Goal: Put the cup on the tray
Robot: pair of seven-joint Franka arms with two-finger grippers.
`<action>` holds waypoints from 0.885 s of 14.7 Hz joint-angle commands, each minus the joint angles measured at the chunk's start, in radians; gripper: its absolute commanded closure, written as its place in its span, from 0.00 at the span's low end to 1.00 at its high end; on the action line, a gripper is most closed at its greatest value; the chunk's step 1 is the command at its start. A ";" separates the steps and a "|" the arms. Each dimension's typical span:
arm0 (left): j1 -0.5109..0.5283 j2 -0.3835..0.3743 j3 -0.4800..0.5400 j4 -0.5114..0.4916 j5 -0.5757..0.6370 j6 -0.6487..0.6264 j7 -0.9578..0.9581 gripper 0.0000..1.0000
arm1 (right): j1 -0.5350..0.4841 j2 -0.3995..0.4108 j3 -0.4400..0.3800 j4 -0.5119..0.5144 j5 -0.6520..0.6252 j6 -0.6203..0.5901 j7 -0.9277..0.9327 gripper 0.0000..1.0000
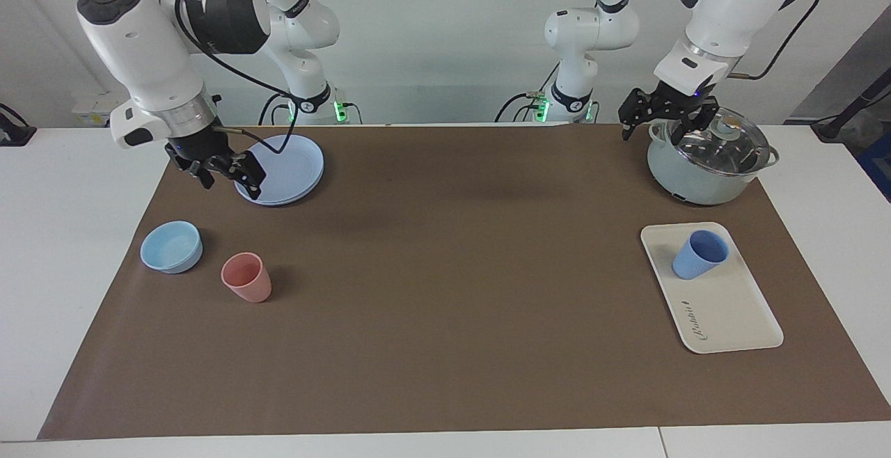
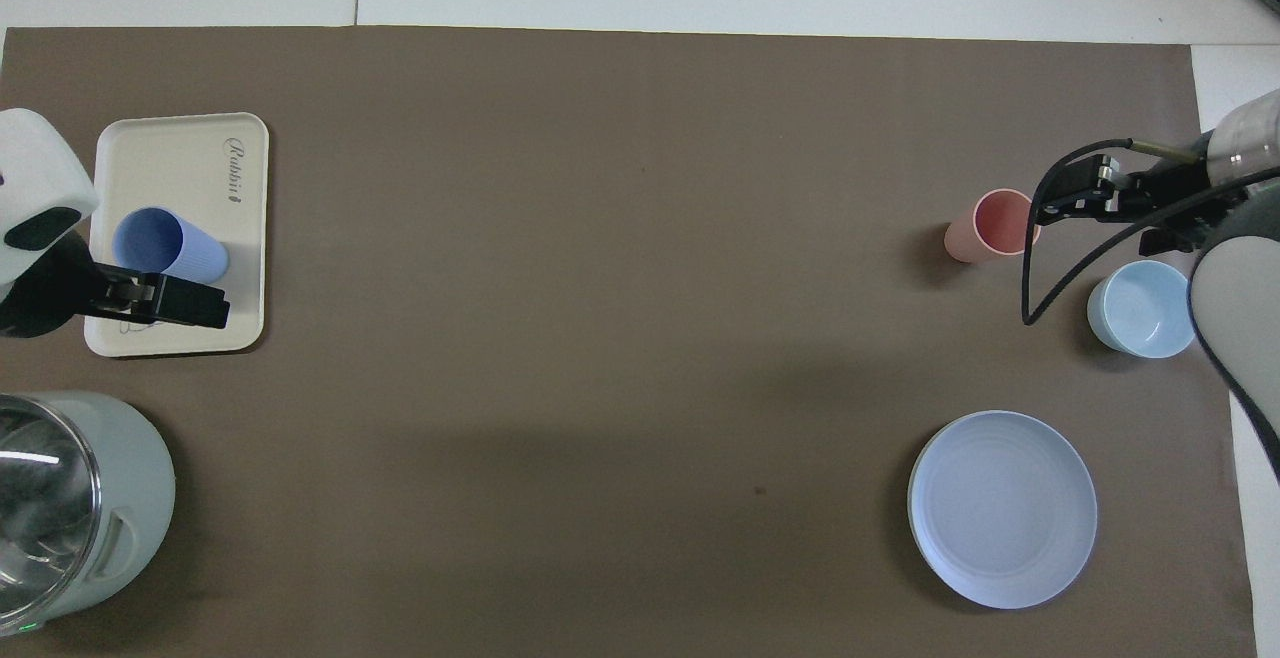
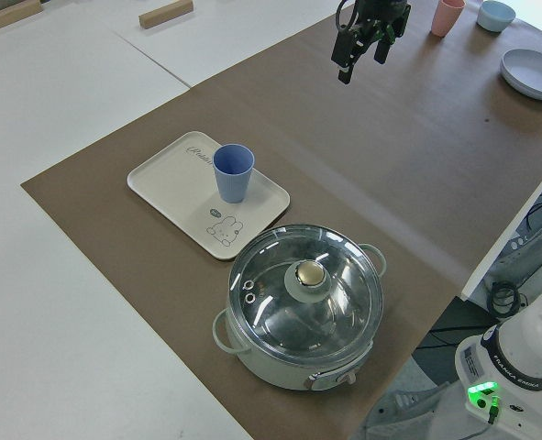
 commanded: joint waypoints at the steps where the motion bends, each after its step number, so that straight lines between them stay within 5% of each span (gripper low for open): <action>1: 0.020 0.045 -0.005 0.034 0.022 -0.007 0.023 0.00 | -0.011 -0.027 0.013 0.019 -0.016 -0.045 -0.027 0.01; 7: 0.051 0.030 -0.005 0.012 0.023 -0.019 0.022 0.00 | -0.024 -0.064 0.009 0.015 -0.008 -0.108 -0.127 0.01; 13: 0.043 0.057 -0.008 0.095 0.026 -0.088 0.026 0.00 | -0.013 -0.070 0.011 0.006 -0.005 -0.130 -0.128 0.01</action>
